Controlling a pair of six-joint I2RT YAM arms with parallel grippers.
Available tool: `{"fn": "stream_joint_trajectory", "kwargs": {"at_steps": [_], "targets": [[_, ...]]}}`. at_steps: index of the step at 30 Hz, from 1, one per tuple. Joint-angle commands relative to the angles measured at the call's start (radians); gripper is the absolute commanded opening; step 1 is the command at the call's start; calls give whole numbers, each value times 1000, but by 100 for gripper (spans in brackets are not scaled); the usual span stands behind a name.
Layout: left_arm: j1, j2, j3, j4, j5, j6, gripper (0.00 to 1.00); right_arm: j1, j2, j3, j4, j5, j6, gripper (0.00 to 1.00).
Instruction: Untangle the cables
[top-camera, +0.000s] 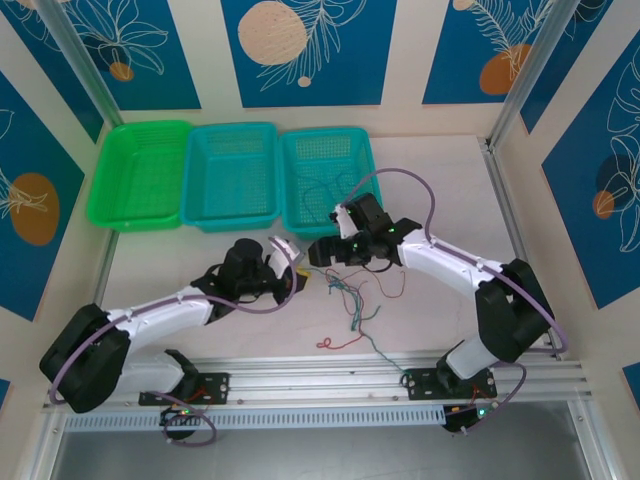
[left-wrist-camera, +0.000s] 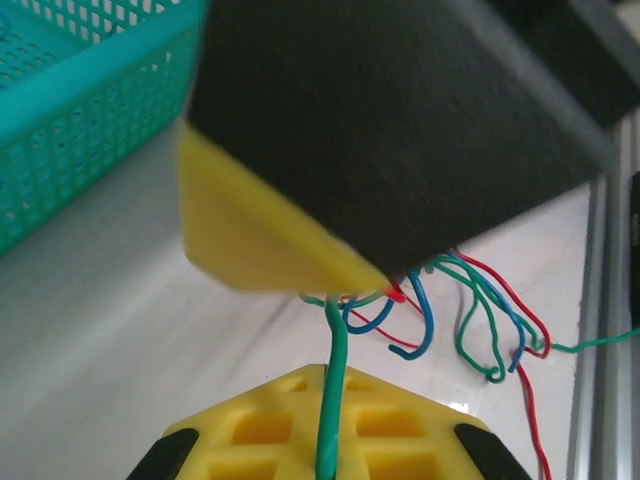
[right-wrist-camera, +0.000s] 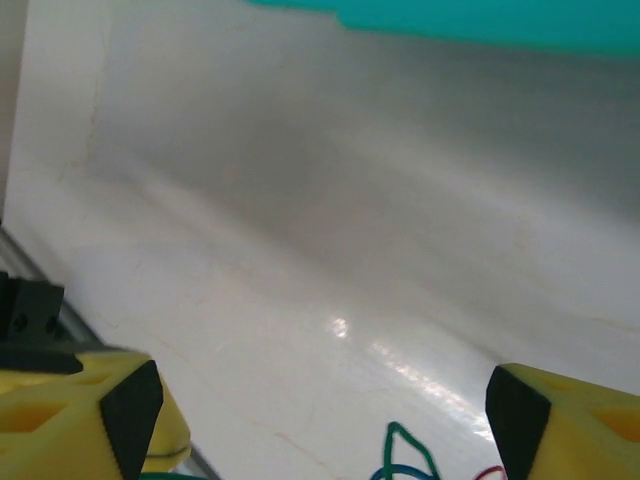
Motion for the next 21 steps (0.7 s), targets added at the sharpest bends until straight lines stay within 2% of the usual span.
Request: {"fn": "stream_joint_trajectory", "kwargs": {"at_steps": [1, 4, 8, 11, 12, 13, 18, 19, 21], "targets": [[-1, -29, -18, 13, -76, 26, 0, -14, 1, -42, 16, -161, 37, 82], [0, -47, -28, 12, -145, 29, 0, -51, -34, -112, 70, -261, 53, 72], [1, -53, -25, 14, -193, 32, 0, -81, -107, -201, 143, -322, 56, 51], [2, -46, -18, 36, -199, 33, 0, -87, -123, -219, 135, -266, 40, 16], [1, -42, -12, 43, -198, 34, 0, -89, -118, -212, 123, -238, 34, 6], [1, -40, -6, 48, -195, 38, 0, -90, -114, -206, 119, -222, 30, 0], [8, 17, 71, 8, -246, 66, 0, -84, -111, -200, 115, -110, 22, 0], [10, 31, 86, -2, -241, 73, 0, -77, -113, -198, 102, -81, 2, 11], [9, 59, 104, 4, -223, 77, 0, -54, -125, -205, 78, 4, -27, 49]]}}
